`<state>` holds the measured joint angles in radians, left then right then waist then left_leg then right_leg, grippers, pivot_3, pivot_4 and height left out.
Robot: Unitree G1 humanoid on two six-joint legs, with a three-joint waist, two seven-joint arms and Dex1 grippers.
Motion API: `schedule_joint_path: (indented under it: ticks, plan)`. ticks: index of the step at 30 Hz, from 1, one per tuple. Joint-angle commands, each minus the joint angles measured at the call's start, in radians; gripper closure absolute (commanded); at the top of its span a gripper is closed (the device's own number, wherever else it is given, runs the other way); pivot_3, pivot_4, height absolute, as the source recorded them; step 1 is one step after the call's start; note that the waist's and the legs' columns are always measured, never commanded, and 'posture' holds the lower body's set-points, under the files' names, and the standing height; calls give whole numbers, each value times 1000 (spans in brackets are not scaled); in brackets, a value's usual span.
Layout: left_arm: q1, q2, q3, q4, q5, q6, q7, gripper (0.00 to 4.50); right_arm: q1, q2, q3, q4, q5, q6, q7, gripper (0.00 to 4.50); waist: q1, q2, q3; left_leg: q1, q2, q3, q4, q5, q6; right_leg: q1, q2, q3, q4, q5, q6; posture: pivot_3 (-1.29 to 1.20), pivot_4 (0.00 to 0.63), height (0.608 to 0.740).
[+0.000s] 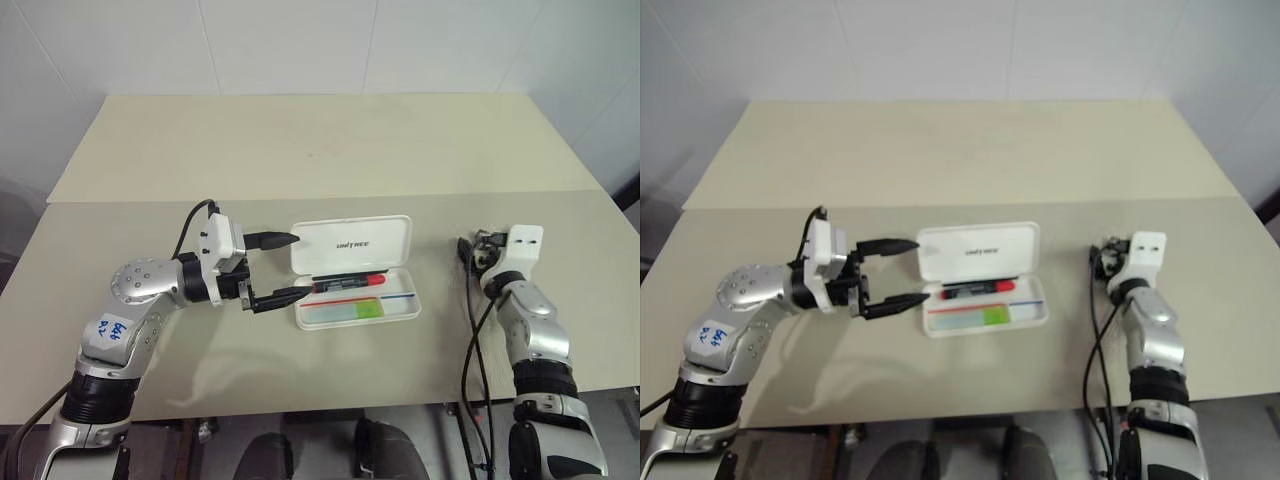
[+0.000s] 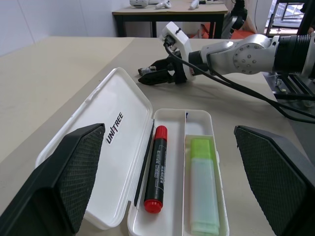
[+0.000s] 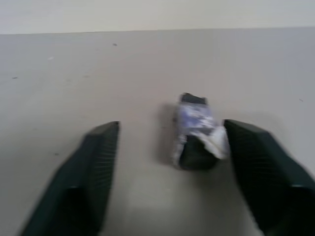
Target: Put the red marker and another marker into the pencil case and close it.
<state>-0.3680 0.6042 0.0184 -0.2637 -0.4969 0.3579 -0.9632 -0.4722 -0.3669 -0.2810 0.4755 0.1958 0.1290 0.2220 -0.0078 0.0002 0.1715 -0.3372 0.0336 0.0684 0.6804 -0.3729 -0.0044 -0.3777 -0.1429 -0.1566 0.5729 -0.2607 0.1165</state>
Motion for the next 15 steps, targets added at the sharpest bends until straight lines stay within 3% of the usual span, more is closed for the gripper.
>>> schedule_joint_path:
  ticks: [1, 5, 12, 15]
  plan:
    - [-1, -1, 7, -17, -3, -21, -4, 0, 1, 8, 8, 13, -4, -12, 0, 2508, 0, 0, 0, 0, 0, 0, 0, 0, 0, 0, 0, 0, 0, 0, 0, 0, 150, 740]
    - [-1, -2, 6, -19, -3, -20, -2, 0, 1, 12, 1, 10, 0, -10, -7, 4078, 0, 0, 0, 0, 0, 0, 0, 0, 0, 0, 0, 0, 0, 0, 0, 0, 150, 740]
    - [-12, -10, -2, -17, -1, -24, -2, 0, -7, -5, -2, -5, 16, -20, 35, 4138, 0, 0, 0, 0, 0, 0, 0, 0, 0, 0, 0, 0, 0, 0, 0, 0, 150, 740]
    - [-13, -11, -10, -16, 0, -24, -12, 0, 17, -33, 19, -67, 48, -55, 173, 4138, 0, 0, 0, 0, 0, 0, -1, 0, 0, 0, 0, 0, 0, 0, 0, 0, 150, 740]
